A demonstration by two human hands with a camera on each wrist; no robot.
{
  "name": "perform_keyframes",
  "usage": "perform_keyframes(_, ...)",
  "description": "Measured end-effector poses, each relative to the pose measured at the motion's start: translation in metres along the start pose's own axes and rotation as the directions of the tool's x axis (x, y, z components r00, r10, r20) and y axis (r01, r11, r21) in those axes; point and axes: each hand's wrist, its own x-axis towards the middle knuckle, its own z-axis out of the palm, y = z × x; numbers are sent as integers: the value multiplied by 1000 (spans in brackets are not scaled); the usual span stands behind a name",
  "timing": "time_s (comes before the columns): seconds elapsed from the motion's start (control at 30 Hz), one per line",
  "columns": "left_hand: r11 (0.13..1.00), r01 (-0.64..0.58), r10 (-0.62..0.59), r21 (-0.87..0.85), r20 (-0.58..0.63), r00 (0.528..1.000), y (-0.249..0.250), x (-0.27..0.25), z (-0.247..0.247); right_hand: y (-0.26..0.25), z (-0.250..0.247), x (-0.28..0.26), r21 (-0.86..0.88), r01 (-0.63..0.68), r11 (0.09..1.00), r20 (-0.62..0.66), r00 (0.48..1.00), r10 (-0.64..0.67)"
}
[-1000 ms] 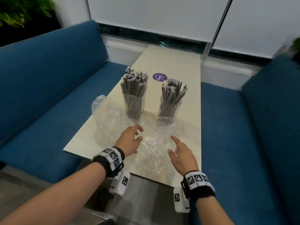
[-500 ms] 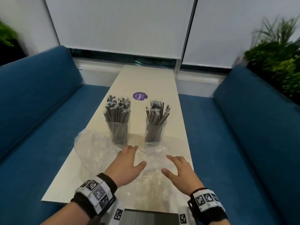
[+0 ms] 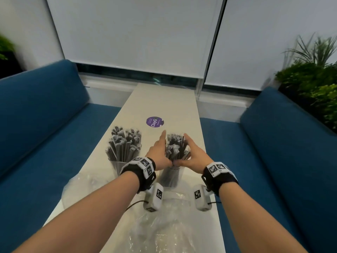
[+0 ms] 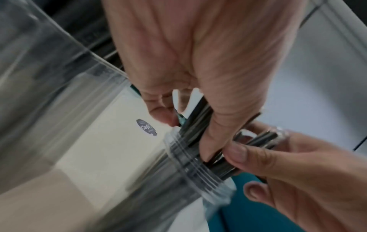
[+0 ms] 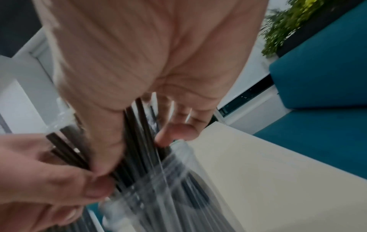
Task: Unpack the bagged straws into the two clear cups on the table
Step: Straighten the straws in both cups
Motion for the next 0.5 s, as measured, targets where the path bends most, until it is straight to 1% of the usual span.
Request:
perform_keyframes(0.1,999,-48,48,-18,15,999,-1,13,-8,-1,-7,13,-43,115,992,-5,993,-116)
perform_keyframes(0.2,993,-116,115,-36,-26,993,1,20,-18,-2,-20,19,49,158,986,-67,986,-155)
perform_keyframes(0.27,994,-110,109,-18,-16,994,2,24,-21,1,-24,23,99,142,985,-76,988,-135)
perform_keyframes(0.37,998,-69,69,-11,-9,998,0,29,-21,9,-20,21,172,86,981,-20,996,-84)
perform_keyframes(0.43,999,-36,36,-15,-14,999,-2,29,-19,19,-14,14,231,83,969,-18,997,-81)
perform_keyframes(0.5,999,-8,8,-38,-8,1000,-3,28,-16,29,-8,9,202,53,978,23,998,-59)
